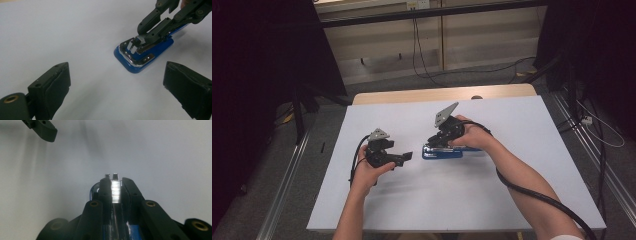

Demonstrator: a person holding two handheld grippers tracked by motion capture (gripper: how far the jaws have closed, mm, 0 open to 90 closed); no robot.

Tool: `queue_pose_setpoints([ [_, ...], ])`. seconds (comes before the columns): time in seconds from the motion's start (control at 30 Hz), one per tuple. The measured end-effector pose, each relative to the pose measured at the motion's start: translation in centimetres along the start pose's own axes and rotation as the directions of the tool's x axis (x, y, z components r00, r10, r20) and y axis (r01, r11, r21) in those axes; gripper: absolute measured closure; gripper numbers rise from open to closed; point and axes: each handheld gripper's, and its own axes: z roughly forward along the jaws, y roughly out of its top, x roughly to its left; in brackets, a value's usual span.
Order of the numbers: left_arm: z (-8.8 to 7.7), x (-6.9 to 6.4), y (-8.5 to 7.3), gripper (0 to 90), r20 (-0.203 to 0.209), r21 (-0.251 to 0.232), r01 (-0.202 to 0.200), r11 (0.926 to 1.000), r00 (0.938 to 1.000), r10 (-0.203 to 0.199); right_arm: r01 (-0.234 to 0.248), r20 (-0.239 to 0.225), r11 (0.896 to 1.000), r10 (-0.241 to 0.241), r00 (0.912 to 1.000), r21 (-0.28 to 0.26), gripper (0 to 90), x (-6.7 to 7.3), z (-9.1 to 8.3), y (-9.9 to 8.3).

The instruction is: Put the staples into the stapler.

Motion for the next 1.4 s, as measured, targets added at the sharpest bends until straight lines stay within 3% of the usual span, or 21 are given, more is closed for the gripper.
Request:
queue_pose_setpoints([
  [1.4,-0.01,0.21,-0.14,7.6,-0.012,0.005,0.005,1.0000,0.9999,-0.005,0.015,-0.004,1.000,-0.015,0.9999,0.009,79.8,-0.01,0.70,0.33],
])
